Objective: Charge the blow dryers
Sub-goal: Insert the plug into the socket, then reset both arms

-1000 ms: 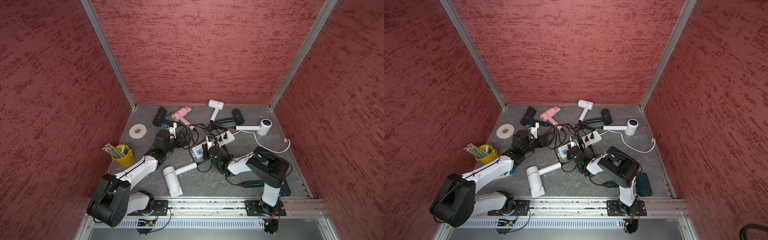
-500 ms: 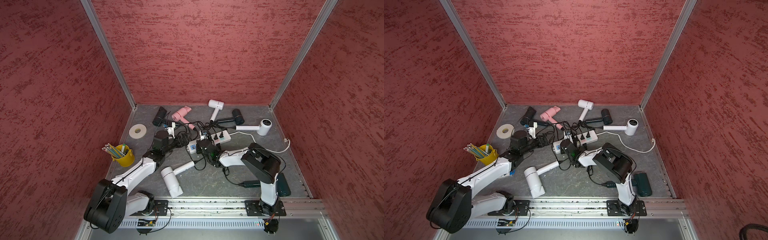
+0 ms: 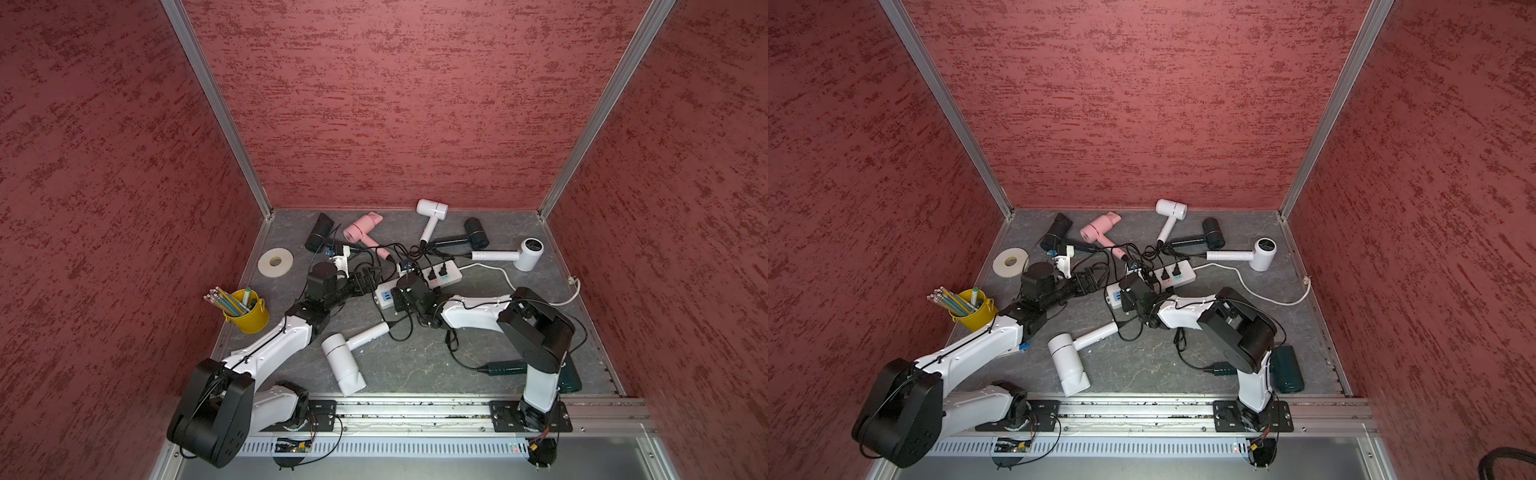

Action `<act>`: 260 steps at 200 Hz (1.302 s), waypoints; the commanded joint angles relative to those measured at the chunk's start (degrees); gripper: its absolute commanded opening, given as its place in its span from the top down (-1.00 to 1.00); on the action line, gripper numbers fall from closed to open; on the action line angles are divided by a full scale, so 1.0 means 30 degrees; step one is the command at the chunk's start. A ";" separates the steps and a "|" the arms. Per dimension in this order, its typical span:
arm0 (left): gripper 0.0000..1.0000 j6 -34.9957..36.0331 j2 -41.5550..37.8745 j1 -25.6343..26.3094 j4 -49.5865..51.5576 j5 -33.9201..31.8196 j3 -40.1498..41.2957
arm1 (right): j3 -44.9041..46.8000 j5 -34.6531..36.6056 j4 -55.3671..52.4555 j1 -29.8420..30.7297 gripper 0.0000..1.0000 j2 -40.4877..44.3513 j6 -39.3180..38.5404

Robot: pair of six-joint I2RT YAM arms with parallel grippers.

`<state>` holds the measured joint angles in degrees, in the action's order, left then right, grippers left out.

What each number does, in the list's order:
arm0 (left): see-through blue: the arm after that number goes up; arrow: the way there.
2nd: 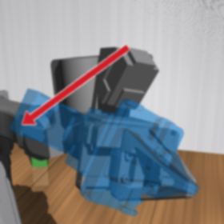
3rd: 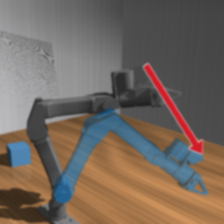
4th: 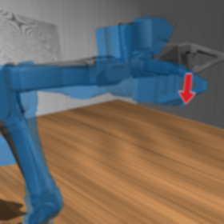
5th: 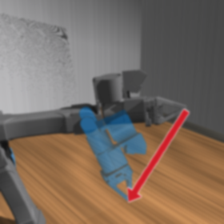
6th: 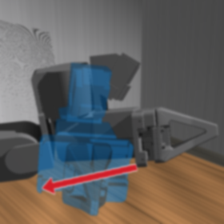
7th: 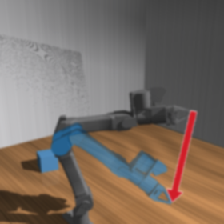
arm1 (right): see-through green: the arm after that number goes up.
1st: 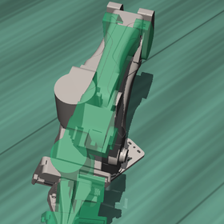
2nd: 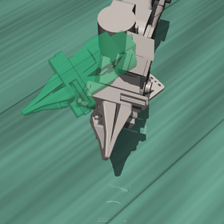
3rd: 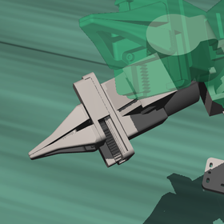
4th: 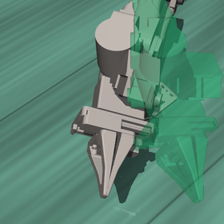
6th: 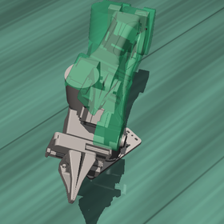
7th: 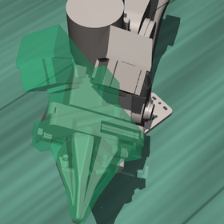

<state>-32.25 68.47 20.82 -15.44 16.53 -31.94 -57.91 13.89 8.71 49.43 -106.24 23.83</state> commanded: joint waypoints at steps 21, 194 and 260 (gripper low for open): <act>-0.99 0.0500 0.0179 0.0306 -0.0359 -0.0170 0.0050 | 0.1652 -0.3471 0.0870 0.0032 -0.27 0.3168 -0.0216; -0.99 0.2090 -1.3545 0.5305 1.1183 -1.1067 -0.0090 | 0.9955 0.5481 -0.2349 0.0046 -1.00 2.4881 -0.1982; -0.99 0.3174 -1.0767 0.3664 1.1194 -1.1038 -0.0228 | 1.0168 0.7598 -0.1802 -0.0975 -1.00 2.3106 -0.3696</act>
<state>-25.08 28.18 35.03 18.15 -19.07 -31.81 -27.94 32.62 2.85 49.01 -32.47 15.09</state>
